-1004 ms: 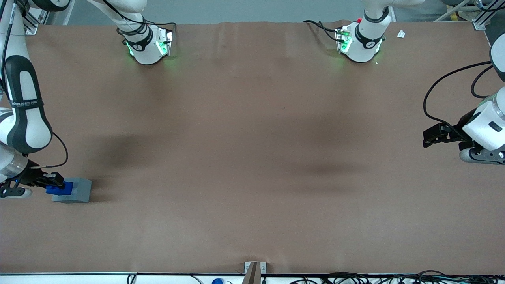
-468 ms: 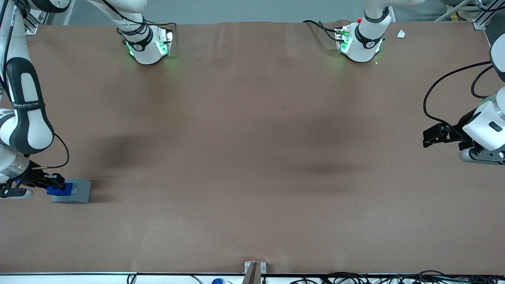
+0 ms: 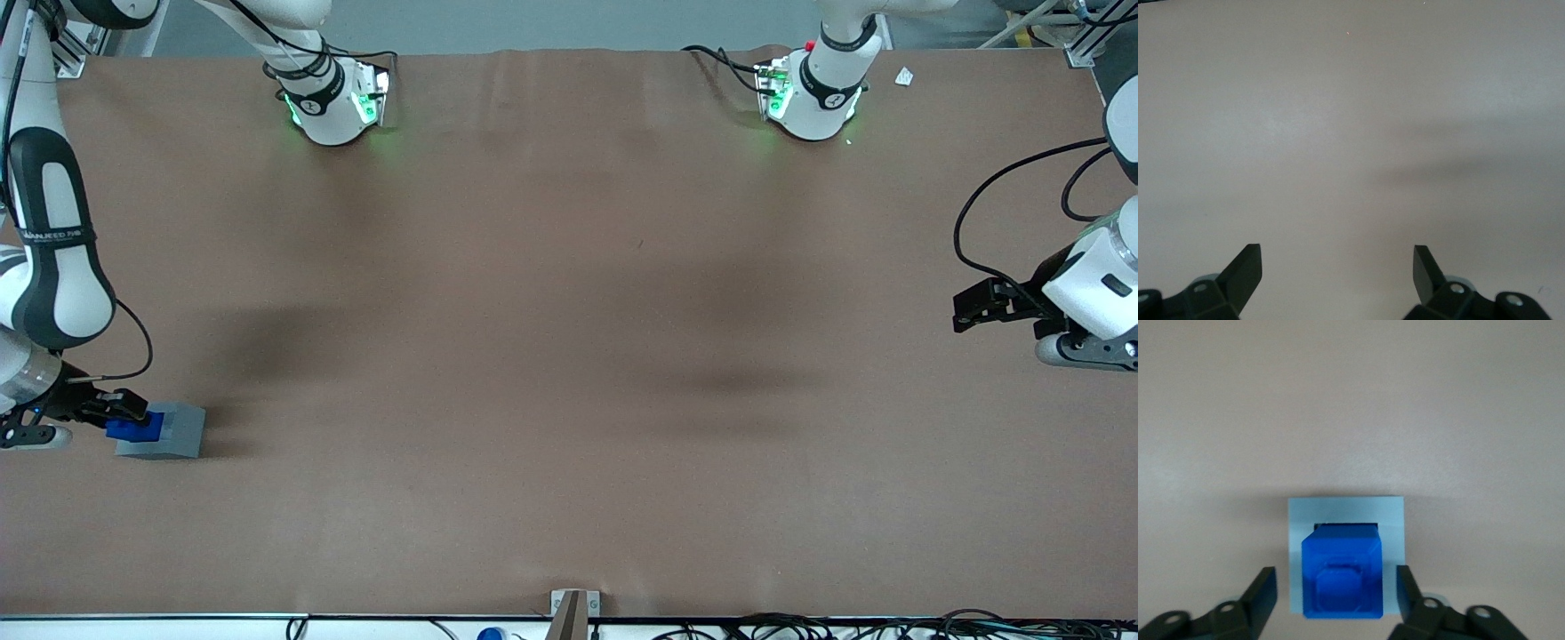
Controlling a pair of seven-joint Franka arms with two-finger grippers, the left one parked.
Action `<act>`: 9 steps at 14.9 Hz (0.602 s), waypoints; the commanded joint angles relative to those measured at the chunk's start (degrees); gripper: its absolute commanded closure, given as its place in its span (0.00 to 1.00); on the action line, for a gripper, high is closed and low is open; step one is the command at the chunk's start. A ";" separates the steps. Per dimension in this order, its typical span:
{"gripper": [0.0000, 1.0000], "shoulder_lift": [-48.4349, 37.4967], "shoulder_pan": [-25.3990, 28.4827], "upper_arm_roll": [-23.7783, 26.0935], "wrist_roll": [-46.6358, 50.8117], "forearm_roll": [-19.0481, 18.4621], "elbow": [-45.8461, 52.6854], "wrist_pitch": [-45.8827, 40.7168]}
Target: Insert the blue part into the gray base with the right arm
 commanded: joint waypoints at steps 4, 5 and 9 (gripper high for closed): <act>0.00 -11.85 -0.02 0.69 7.89 0.51 -0.06 -16.44; 0.00 -14.41 0.33 0.69 8.51 0.51 -0.34 -19.15; 0.00 -23.73 3.23 0.86 15.08 -4.04 -0.08 -29.09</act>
